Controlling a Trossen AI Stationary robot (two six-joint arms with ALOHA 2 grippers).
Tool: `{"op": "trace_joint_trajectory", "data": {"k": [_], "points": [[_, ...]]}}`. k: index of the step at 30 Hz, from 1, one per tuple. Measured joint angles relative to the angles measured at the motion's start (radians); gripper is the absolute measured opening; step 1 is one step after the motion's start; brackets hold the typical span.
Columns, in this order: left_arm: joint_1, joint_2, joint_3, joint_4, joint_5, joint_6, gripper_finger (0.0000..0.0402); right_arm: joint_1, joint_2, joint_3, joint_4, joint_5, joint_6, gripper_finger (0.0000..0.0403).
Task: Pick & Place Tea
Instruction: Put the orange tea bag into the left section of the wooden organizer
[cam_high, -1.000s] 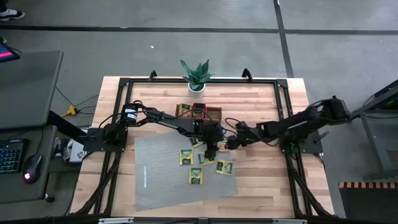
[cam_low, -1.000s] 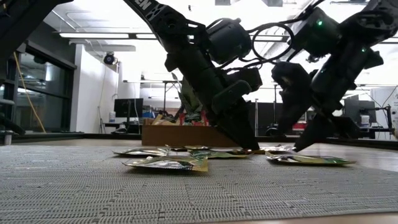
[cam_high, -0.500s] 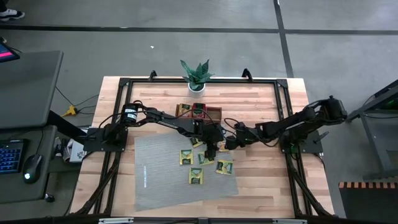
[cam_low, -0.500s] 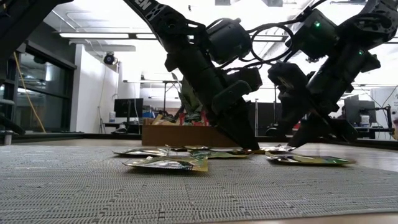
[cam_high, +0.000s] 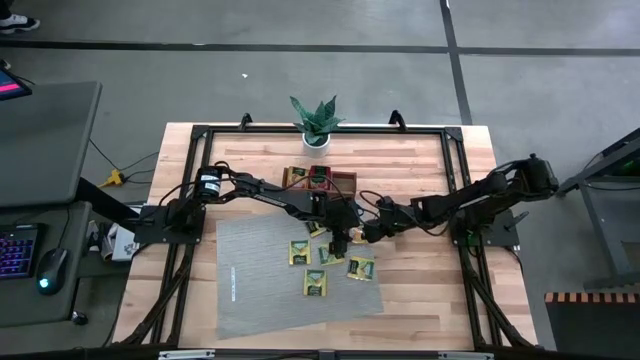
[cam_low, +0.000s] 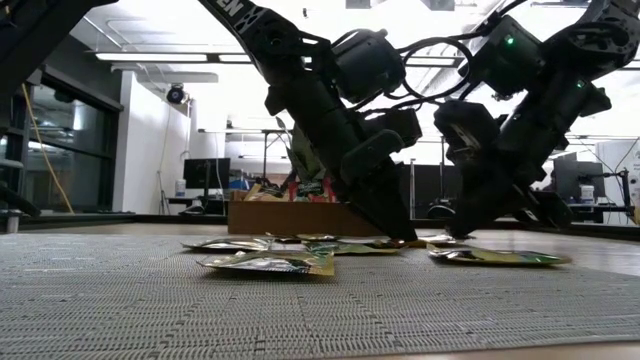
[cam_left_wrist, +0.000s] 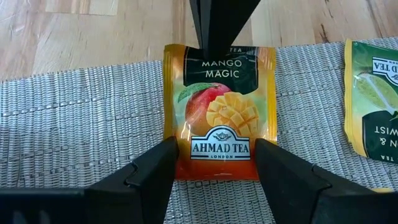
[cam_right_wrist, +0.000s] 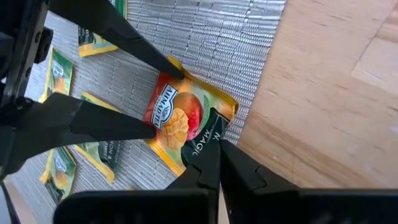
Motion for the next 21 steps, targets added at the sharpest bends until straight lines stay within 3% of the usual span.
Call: {"op": "trace_joint_trajectory", "data": {"k": [8,21], "points": [[-0.001,0.000,0.005,-0.004,-0.017,0.000,0.0214,0.000,0.000,0.000,-0.005,-0.014,-0.028,0.0001],[0.007,0.010,0.192,-0.253,-0.043,0.096,0.0230,0.001,-0.001,0.000,-0.019,-0.016,-0.039,0.0000]]}}
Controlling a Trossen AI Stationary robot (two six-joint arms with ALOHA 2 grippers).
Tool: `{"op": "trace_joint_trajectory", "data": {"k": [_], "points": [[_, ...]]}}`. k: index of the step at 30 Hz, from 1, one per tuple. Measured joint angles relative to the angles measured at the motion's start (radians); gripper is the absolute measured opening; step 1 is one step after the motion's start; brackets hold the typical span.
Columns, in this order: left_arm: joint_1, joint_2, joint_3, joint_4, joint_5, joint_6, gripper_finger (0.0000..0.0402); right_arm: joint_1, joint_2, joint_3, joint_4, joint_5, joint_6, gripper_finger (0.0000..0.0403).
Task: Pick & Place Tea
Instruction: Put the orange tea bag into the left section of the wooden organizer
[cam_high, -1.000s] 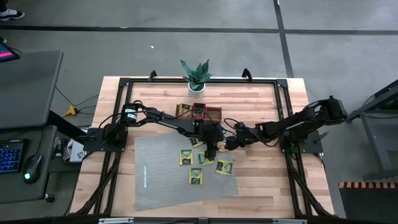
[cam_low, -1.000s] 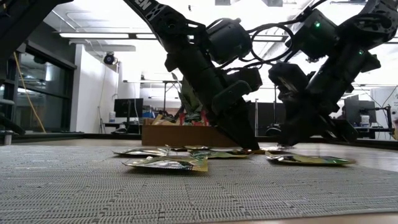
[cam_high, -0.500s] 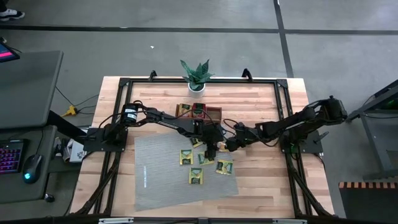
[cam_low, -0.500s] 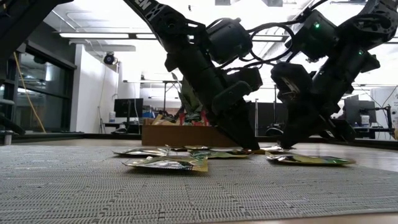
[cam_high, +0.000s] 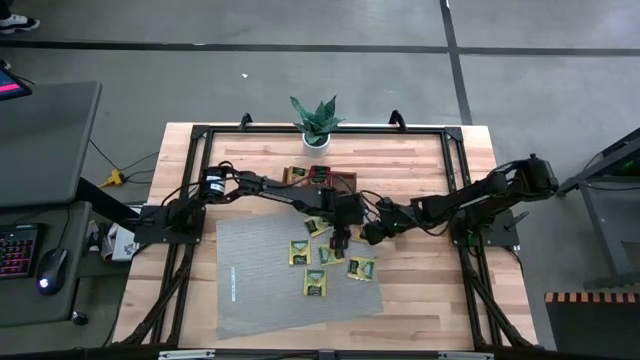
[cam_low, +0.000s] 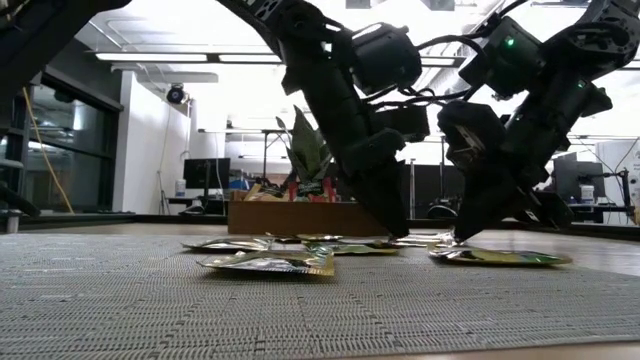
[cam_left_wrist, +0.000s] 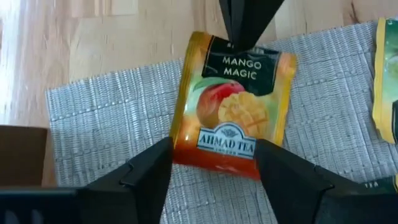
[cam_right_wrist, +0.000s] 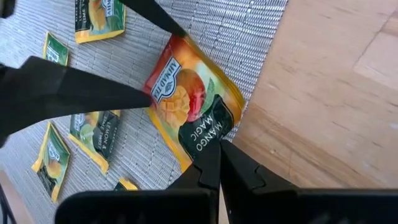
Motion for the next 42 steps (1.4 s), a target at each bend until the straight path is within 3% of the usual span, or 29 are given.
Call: {"op": "trace_joint_trajectory", "data": {"k": [8,12,15,18,29,36,42], "points": [[0.001,0.000,0.049,-0.150,0.034,-0.025,0.0327,0.000,0.000,0.000,-0.005,0.007,-0.008,0.0000],[0.002,-0.001,0.103,-0.277,0.028,-0.030,0.0354,0.000,0.000,0.000,-0.003,0.007,-0.011,0.0000],[0.007,-0.040,0.150,-0.392,0.012,-0.036,0.0357,0.000,0.000,0.000,0.017,0.006,-0.027,0.0000],[0.008,-0.099,0.168,-0.400,-0.010,-0.050,0.0358,0.000,-0.005,0.000,0.030,0.005,-0.049,0.0000],[0.016,-0.362,0.166,-0.599,-0.269,-0.072,0.0358,-0.005,-0.158,0.020,0.000,0.028,-0.246,0.0000],[0.014,-0.452,0.142,-0.732,-0.407,-0.150,0.0358,-0.039,-0.226,0.176,-0.270,0.020,-0.425,0.0000],[0.014,-0.467,0.044,-0.671,-0.376,-0.168,0.0358,-0.091,-0.226,0.211,-0.414,-0.004,-0.379,0.0000]]}}
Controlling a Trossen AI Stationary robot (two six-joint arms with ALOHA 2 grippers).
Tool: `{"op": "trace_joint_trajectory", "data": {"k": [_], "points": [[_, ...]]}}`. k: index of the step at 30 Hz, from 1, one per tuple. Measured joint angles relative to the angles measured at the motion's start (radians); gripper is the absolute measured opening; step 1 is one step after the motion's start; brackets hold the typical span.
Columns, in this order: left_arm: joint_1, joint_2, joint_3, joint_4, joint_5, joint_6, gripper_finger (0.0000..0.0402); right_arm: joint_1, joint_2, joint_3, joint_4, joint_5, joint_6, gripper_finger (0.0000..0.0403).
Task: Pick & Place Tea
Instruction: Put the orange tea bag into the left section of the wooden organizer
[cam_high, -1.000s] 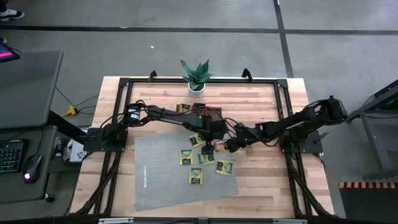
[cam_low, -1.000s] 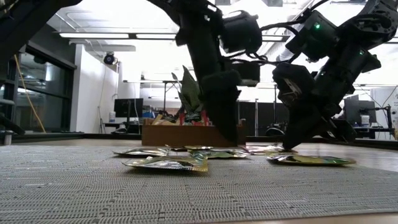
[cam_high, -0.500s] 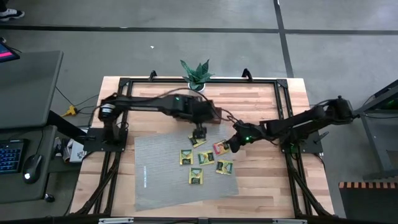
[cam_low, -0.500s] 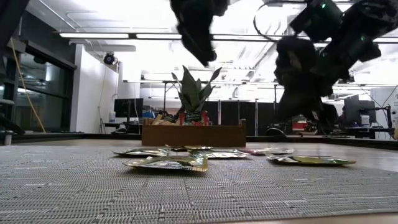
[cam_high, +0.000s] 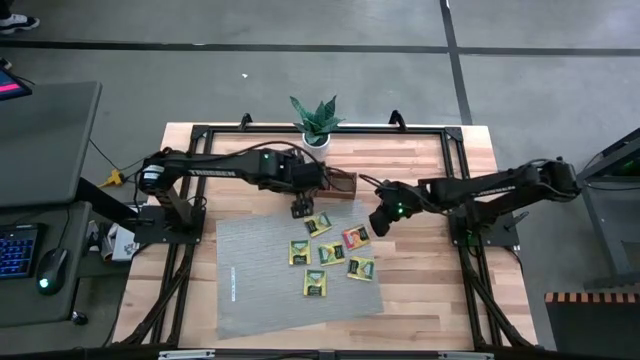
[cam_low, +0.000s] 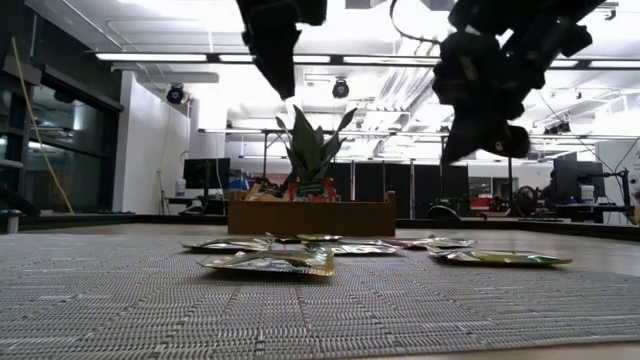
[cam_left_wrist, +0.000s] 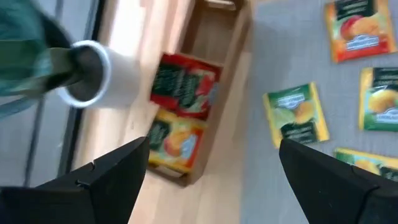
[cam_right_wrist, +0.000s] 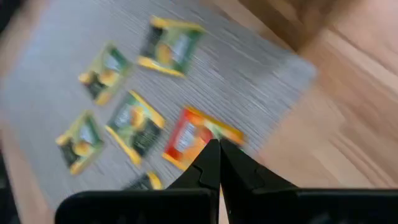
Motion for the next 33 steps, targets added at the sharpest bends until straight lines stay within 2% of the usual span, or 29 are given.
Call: {"op": "trace_joint_trajectory", "data": {"k": [6,11,18,22,28,30,33], "points": [[0.000,0.002,-0.185,0.385,0.221,-0.002,0.0358,-0.038,0.017,0.000,-0.010,-0.051,0.032,0.0000],[-0.001,0.019,-0.324,0.701,0.342,-0.082,0.0358,-0.039,0.034,0.001,-0.013,-0.045,0.015,0.0000],[-0.009,0.173,-0.344,0.917,0.479,-0.089,0.0358,-0.038,0.086,0.001,-0.009,-0.060,-0.014,0.0000],[-0.011,0.263,-0.335,0.927,0.485,-0.139,0.0358,-0.038,0.093,0.001,-0.026,-0.046,-0.018,0.0000],[-0.027,0.306,-0.332,0.952,0.491,-0.204,0.0358,-0.039,0.093,0.001,-0.082,0.003,-0.041,0.0000],[-0.049,0.314,-0.334,0.952,0.468,-0.206,0.0358,-0.039,0.093,0.001,-0.097,0.010,-0.052,0.0000],[-0.083,0.312,-0.333,0.988,0.376,-0.198,0.0358,-0.036,0.093,0.001,-0.095,0.006,-0.060,0.0000]]}}
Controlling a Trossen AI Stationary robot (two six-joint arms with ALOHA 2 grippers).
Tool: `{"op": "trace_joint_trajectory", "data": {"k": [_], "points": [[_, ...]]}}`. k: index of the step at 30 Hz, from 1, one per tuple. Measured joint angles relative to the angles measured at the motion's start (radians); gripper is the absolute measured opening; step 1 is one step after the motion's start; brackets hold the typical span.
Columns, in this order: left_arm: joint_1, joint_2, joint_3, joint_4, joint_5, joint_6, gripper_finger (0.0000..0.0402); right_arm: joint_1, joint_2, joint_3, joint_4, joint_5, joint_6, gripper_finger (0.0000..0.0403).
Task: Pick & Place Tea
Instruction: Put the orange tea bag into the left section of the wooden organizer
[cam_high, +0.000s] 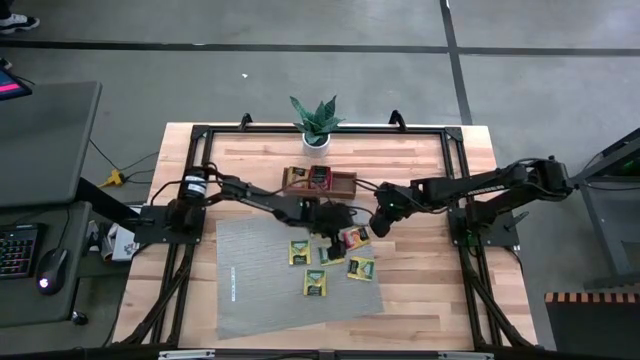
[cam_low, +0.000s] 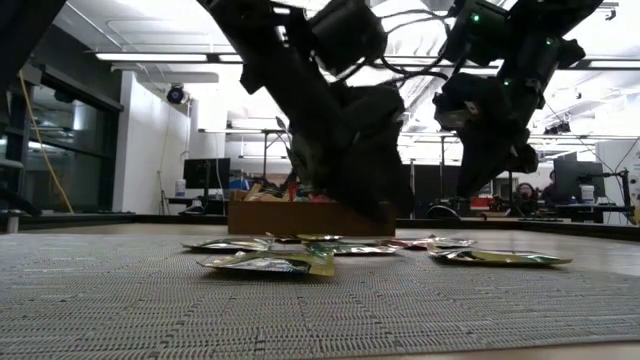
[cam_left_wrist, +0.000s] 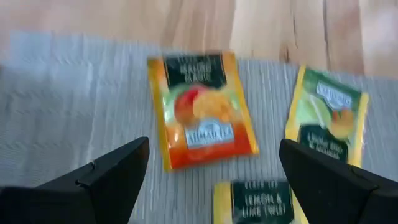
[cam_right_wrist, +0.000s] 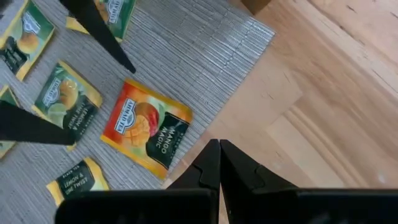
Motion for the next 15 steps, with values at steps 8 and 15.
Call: {"op": "trace_joint_trajectory", "data": {"k": [8,15], "points": [[-0.038,-0.001,0.000,0.049,-0.154,0.001,0.0358,0.019,0.000,0.000,0.000,-0.002,-0.007,0.0000],[-0.038,-0.001,0.000,0.047,-0.153,0.001,0.0358,0.020,0.000,0.000,0.000,0.015,-0.002,0.0000]]}}
